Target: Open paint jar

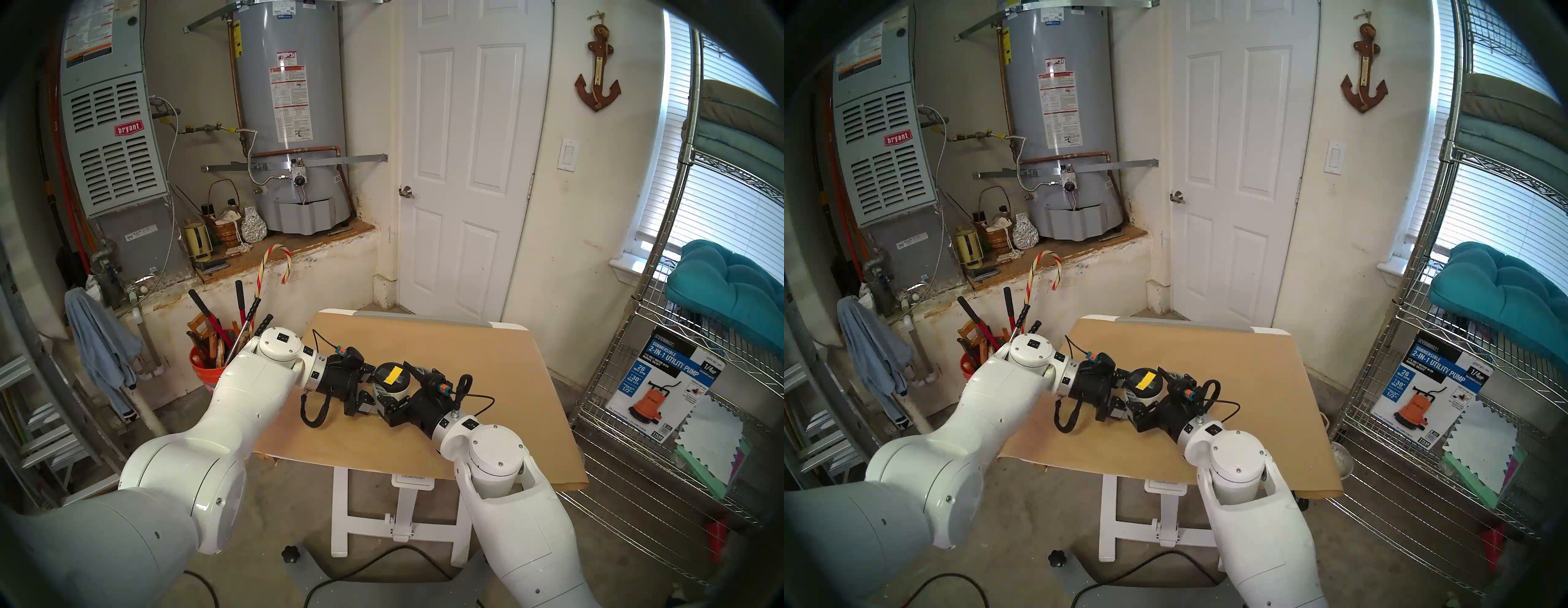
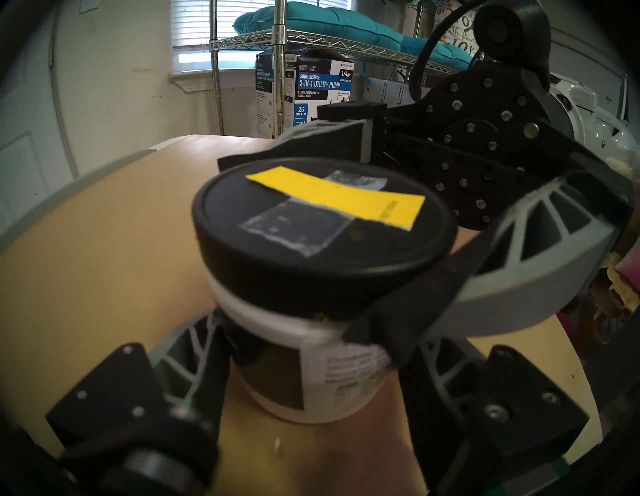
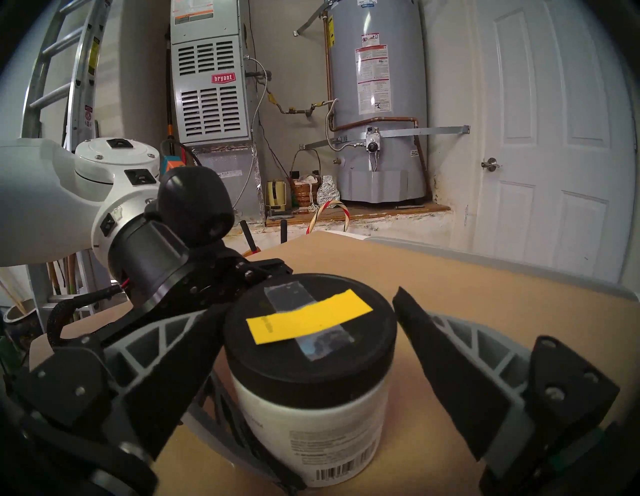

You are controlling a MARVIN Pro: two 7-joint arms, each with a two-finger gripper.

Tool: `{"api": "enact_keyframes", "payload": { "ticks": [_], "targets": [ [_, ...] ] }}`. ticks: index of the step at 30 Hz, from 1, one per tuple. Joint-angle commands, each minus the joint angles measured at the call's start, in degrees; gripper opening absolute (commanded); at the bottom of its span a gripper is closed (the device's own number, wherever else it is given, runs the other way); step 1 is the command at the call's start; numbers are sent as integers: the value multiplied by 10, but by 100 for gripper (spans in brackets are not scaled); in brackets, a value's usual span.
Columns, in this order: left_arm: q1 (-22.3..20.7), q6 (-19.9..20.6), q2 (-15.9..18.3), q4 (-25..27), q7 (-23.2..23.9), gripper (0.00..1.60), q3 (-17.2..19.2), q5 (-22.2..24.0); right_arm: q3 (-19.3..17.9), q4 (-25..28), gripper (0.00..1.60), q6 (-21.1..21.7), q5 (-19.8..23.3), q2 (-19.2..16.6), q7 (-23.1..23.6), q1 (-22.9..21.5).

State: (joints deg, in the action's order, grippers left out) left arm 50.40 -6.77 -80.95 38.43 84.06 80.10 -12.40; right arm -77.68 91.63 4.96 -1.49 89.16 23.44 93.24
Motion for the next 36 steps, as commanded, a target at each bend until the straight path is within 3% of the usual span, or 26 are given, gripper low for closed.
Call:
{"api": "enact_keyframes", "payload": {
  "ticks": [1, 6, 7, 8, 9, 10, 14, 16, 17, 20, 27, 29, 36],
  "targets": [
    [-4, 0, 2, -5, -1, 0, 1, 0, 3, -1, 160, -10, 3, 5, 6, -23],
    [-6, -1, 2, -8, -1, 0, 1, -1, 3, -13, 160, -7, 3, -4, 22, -37],
    [-6, -1, 2, -8, -1, 0, 0, -1, 2, -16, 141, -7, 4, -6, 25, -40],
    [-6, -1, 2, -8, -1, 0, 0, -1, -1, -19, 85, -4, 8, -6, 30, -42],
    [-6, -1, 2, -8, 0, 0, 0, -1, -2, -22, 74, -3, 11, -8, 37, -46],
    [-7, -1, 2, -8, 0, 0, 0, -1, -3, -24, 73, -2, 11, -12, 42, -49],
    [-4, 1, 4, -3, 1, 0, 0, 0, -7, -34, 27, 0, 14, -21, 58, -62],
    [-3, 2, 5, -1, 2, 0, 0, 0, -8, -43, 24, -3, 17, -29, 75, -71],
    [-2, 3, 5, 1, 3, 0, 0, 0, -9, -47, 1, -4, 19, -30, 78, -74],
    [1, 6, 6, 8, 6, 0, 0, 0, -10, -61, 0, -7, 20, -44, 104, -91],
    [7, 11, 7, 20, 8, 0, -2, 0, -7, -112, 21, -40, 32, -68, 188, -140],
    [8, 12, 7, 22, 8, 0, -3, 0, -13, -122, 12, -53, 38, -67, 207, -146],
    [14, 17, 8, 31, 8, 0, -4, 0, -19, -185, 22, -80, 43, -73, 282, -191]
  ]
}}
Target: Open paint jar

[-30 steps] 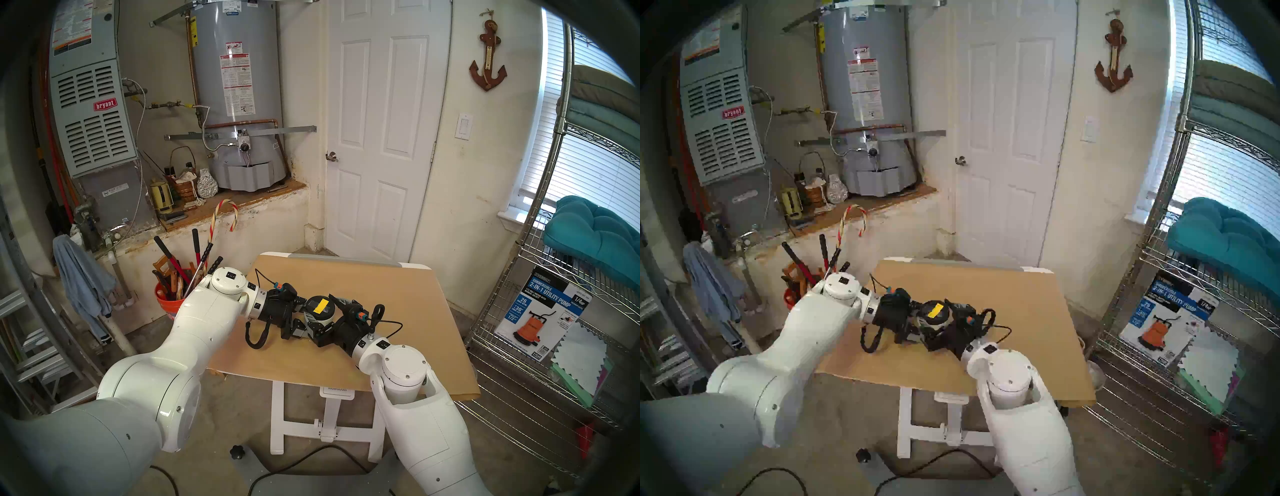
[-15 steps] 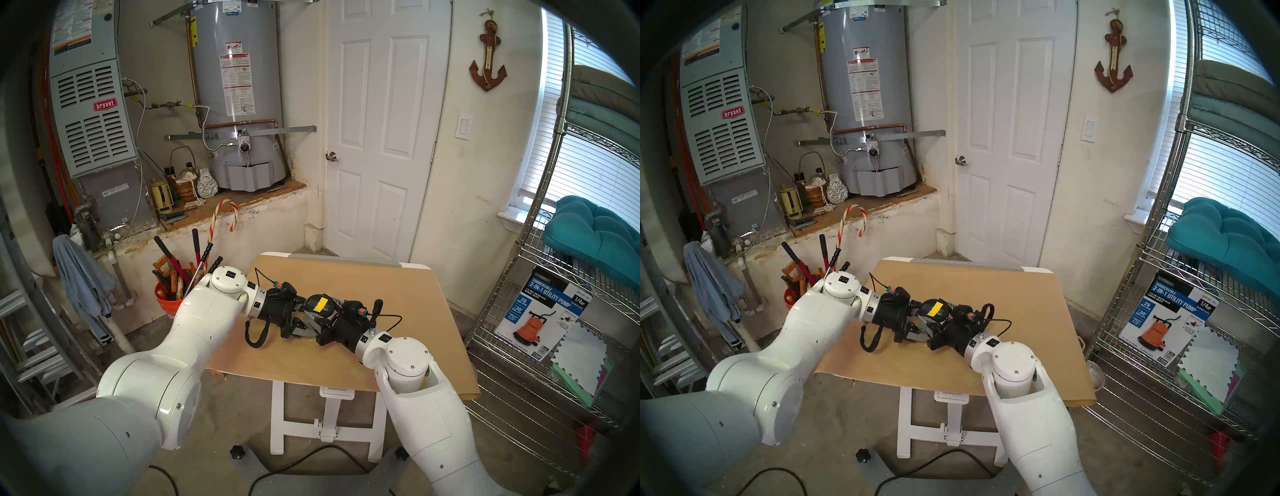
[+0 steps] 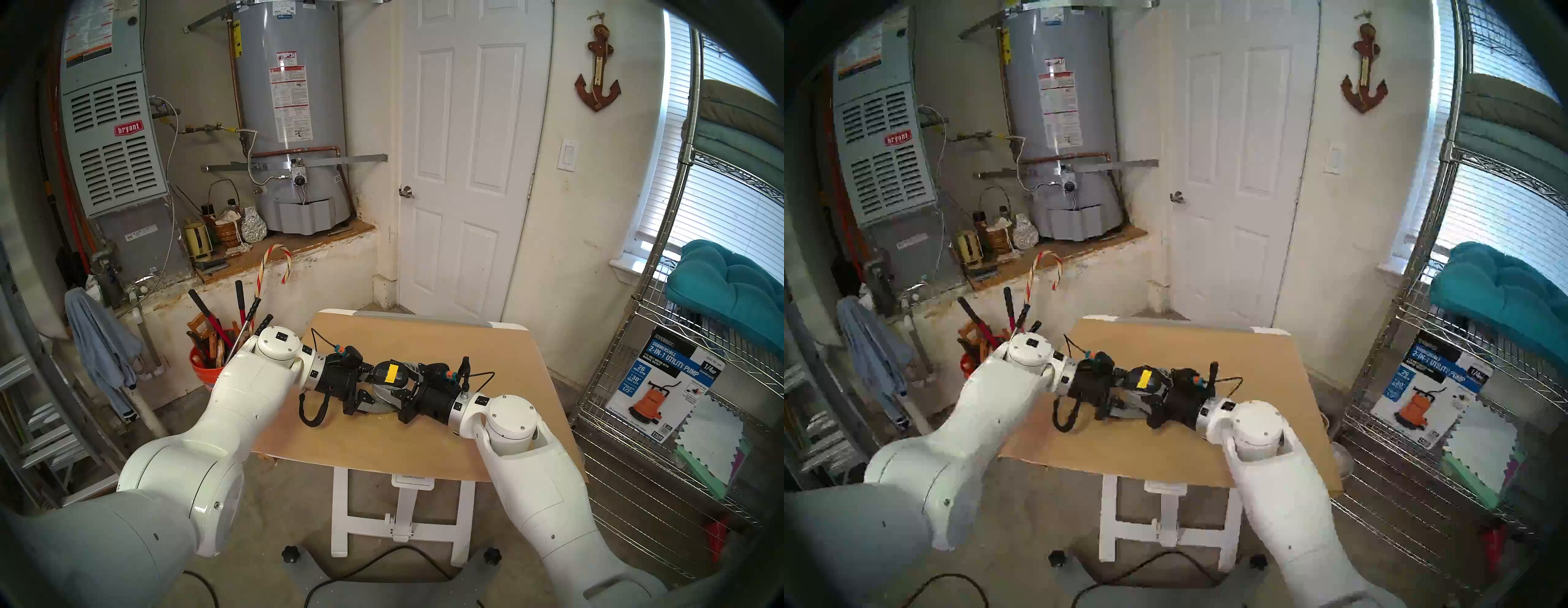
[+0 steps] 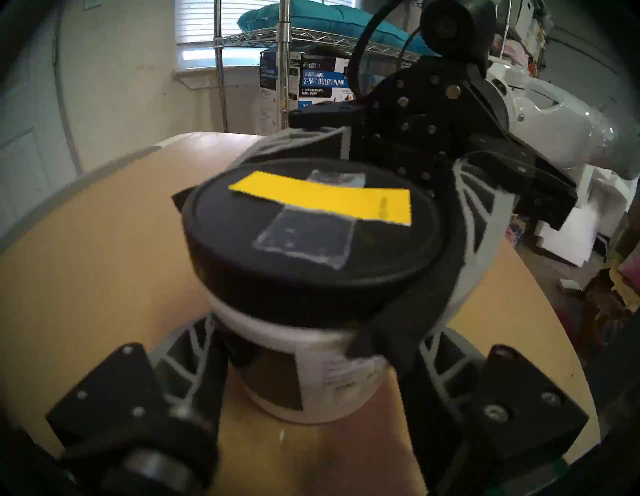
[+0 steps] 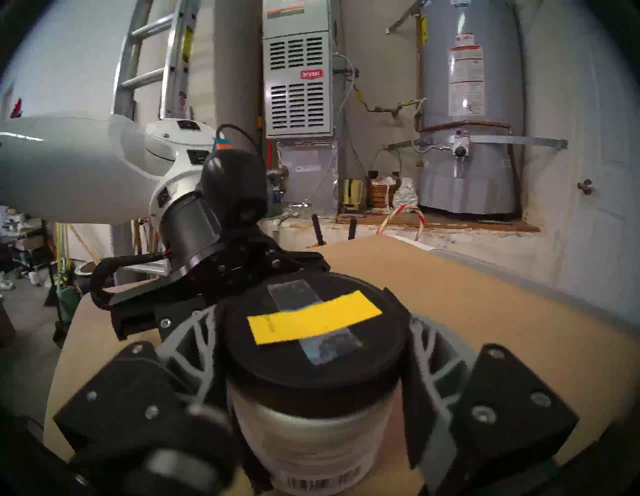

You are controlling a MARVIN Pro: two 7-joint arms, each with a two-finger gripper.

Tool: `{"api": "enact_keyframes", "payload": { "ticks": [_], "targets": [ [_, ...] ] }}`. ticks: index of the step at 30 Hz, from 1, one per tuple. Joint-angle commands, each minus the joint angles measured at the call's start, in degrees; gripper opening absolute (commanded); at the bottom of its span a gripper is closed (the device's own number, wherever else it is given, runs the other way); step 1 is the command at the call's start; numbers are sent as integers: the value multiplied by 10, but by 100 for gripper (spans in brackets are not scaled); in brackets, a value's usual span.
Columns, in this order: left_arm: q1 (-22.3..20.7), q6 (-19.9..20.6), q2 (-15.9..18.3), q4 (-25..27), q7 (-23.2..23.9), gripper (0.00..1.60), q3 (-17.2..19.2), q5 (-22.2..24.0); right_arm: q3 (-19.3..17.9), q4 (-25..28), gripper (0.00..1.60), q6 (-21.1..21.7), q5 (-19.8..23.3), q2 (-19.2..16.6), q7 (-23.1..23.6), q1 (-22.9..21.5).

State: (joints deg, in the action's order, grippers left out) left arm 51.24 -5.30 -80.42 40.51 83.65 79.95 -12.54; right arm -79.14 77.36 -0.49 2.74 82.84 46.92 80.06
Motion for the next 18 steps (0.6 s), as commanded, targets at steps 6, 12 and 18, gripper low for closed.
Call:
{"api": "enact_keyframes", "payload": {
  "ticks": [6, 12, 18],
  "targets": [
    [10, 7, 4, 16, 11, 0, -3, 2, -10, -109, 25, -59, 14, -1, 88, -98],
    [11, 9, 5, 18, 10, 0, -4, 2, -12, -148, 10, -75, 36, 0, 142, -131],
    [11, 10, 5, 18, 9, 0, -6, 3, -12, -176, 0, -91, 50, 1, 187, -155]
  ]
}}
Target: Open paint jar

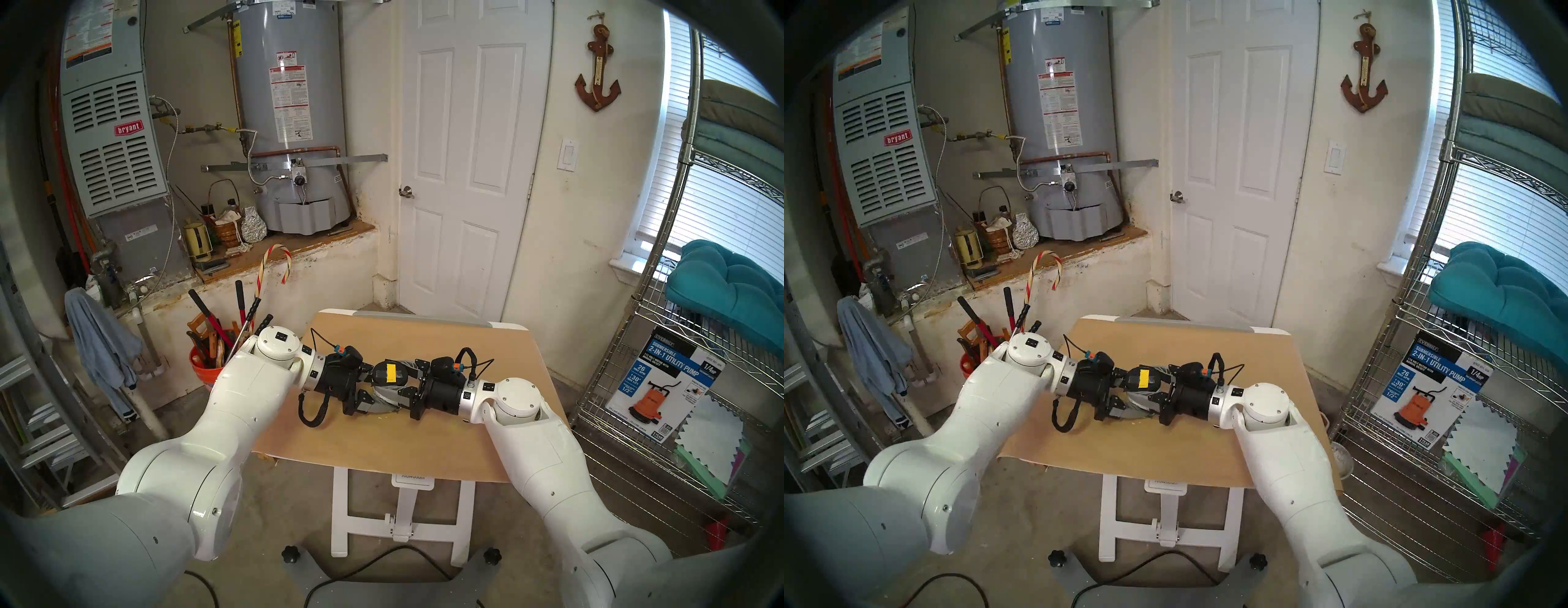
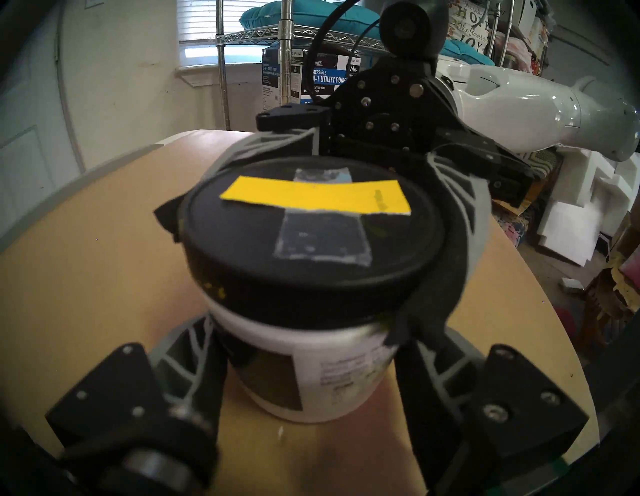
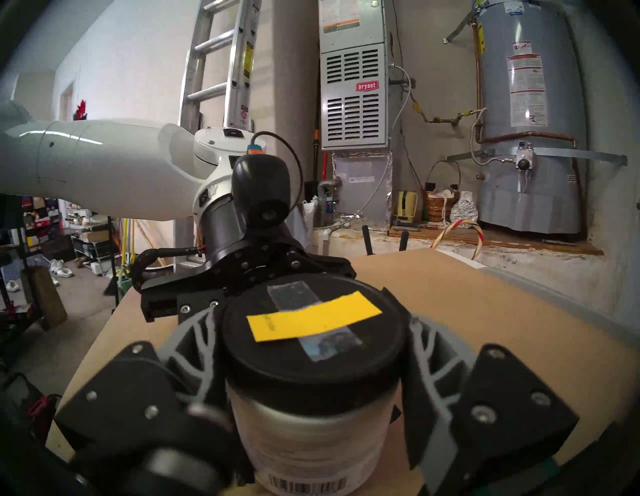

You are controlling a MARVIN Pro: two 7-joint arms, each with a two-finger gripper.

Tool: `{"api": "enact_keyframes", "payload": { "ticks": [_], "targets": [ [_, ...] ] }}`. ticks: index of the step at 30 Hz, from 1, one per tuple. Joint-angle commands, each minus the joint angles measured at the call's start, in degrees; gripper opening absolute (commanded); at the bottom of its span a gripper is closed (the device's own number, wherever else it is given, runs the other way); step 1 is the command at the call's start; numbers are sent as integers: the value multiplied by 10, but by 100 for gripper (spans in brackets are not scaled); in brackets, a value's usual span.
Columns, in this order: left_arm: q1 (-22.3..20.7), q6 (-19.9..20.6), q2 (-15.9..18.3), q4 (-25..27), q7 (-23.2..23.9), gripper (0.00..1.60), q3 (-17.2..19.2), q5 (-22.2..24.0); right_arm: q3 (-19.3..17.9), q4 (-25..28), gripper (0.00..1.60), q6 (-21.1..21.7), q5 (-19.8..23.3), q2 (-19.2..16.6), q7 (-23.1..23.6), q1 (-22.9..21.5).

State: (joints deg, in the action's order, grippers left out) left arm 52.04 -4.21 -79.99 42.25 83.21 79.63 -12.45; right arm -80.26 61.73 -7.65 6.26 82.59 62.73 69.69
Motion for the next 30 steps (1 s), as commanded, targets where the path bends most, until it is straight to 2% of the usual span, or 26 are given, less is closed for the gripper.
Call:
{"api": "enact_keyframes", "payload": {
  "ticks": [1, 8, 9, 11, 23, 30],
  "targets": [
    [3, 0, 1, 1, 13, 0, -3, 2, -1, -25, 0, -24, 17, 4, 39, -55],
    [3, 0, 2, 0, 12, 0, -5, 3, -8, -39, 0, -34, 22, 7, 61, -67],
    [2, 0, 2, -1, 12, 0, -5, 4, -9, -42, 9, -36, 22, 8, 64, -68],
    [2, 0, 2, -1, 12, 0, -6, 4, -10, -46, 0, -39, 24, 9, 72, -71],
    [-9, -6, 1, -21, 9, 0, -10, 6, -22, -41, 5, -41, 31, 15, 96, -75],
    [-20, -16, 0, -42, 8, 0, -12, 7, -45, -42, 0, -36, 46, 22, 90, -79]
  ]
}}
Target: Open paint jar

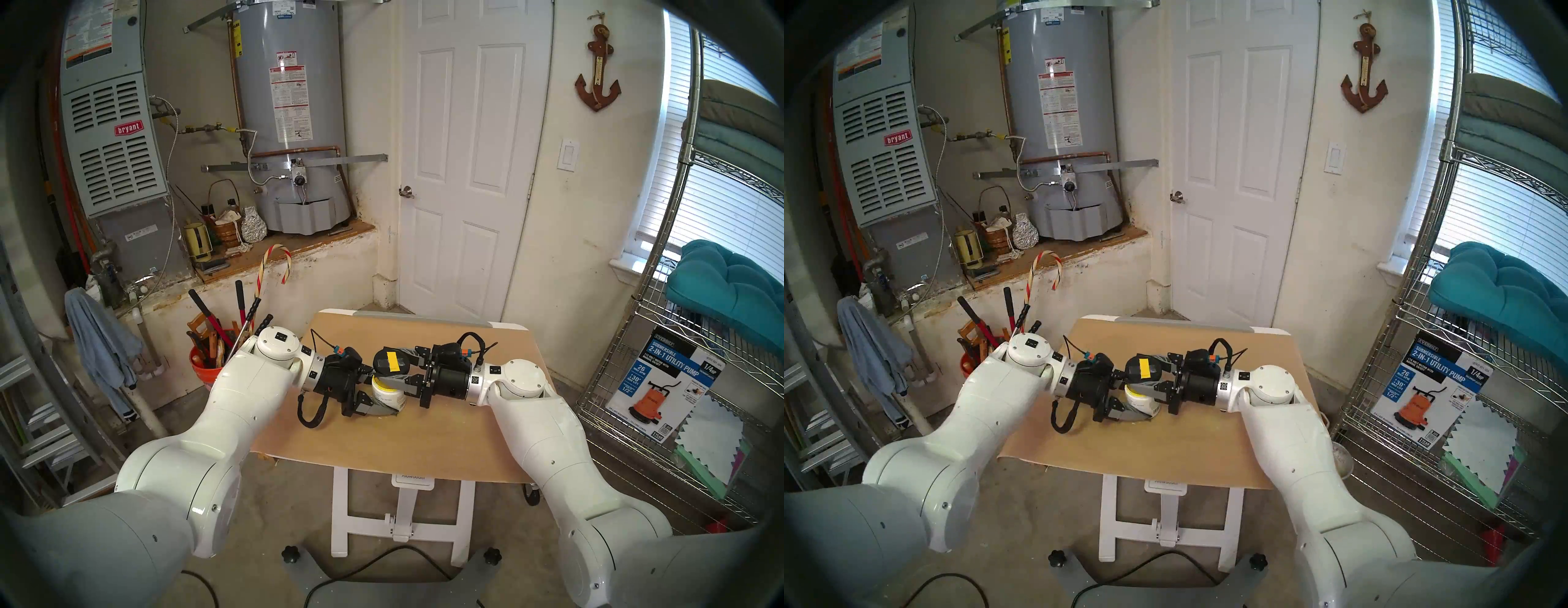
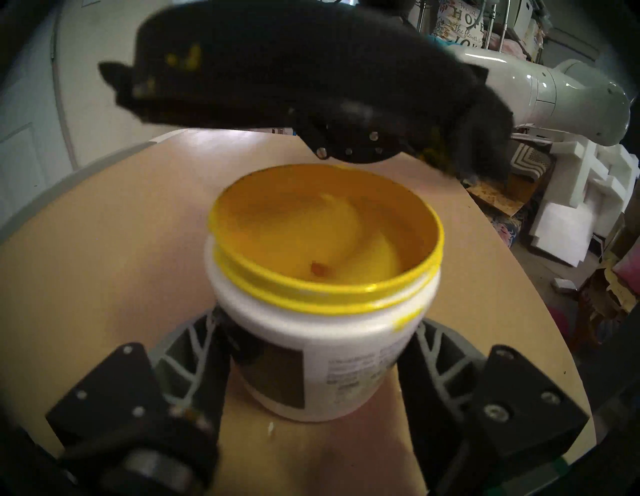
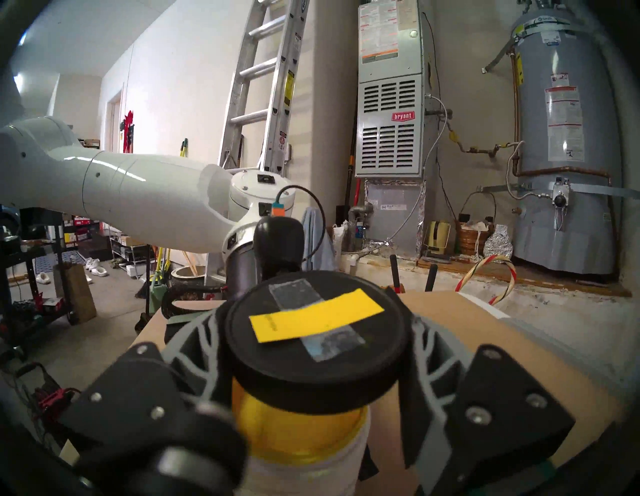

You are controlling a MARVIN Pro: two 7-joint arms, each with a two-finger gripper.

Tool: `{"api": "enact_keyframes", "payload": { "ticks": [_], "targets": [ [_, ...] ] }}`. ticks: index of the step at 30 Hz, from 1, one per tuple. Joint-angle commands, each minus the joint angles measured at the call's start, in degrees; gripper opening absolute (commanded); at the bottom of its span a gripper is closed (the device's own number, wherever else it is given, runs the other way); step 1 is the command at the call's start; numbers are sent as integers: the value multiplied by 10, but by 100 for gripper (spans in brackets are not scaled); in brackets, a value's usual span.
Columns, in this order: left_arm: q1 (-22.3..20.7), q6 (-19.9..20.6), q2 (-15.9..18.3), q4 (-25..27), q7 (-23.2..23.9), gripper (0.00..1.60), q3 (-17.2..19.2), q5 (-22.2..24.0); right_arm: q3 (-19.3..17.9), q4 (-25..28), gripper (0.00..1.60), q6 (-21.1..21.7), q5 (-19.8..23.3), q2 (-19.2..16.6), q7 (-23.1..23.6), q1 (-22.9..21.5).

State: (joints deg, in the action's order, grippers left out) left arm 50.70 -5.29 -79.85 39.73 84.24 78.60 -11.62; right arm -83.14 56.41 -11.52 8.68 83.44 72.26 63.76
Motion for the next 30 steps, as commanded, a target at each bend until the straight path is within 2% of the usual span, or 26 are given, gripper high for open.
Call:
{"api": "enact_keyframes", "payload": {
  "ticks": [1, 3, 7, 13, 19, 23, 30],
  "targets": [
    [-8, -6, -1, -18, -2, 0, -1, -2, -19, 9, 0, 7, 23, 11, -4, -23],
    [-10, -7, -1, -21, -2, 0, -1, -2, -21, 6, 0, 6, 23, 8, 0, -26],
    [-18, -13, -1, -32, -1, 0, -2, -1, -41, -5, 0, 1, 19, 1, -20, -30],
    [-26, -19, -2, -45, -1, 0, -4, -1, -52, -14, 0, -11, -6, -14, -54, -28],
    [-33, -24, -2, -55, 0, 0, -6, 0, -52, -26, 0, -26, -32, -29, -71, -21],
    [-39, -26, -3, -62, 1, 0, -8, 0, -49, -42, 0, -37, -69, -42, -93, -15],
    [-43, -29, -3, -68, 2, 0, -10, 0, -48, -64, 2, -41, -90, -49, -95, -14]
  ]
}}
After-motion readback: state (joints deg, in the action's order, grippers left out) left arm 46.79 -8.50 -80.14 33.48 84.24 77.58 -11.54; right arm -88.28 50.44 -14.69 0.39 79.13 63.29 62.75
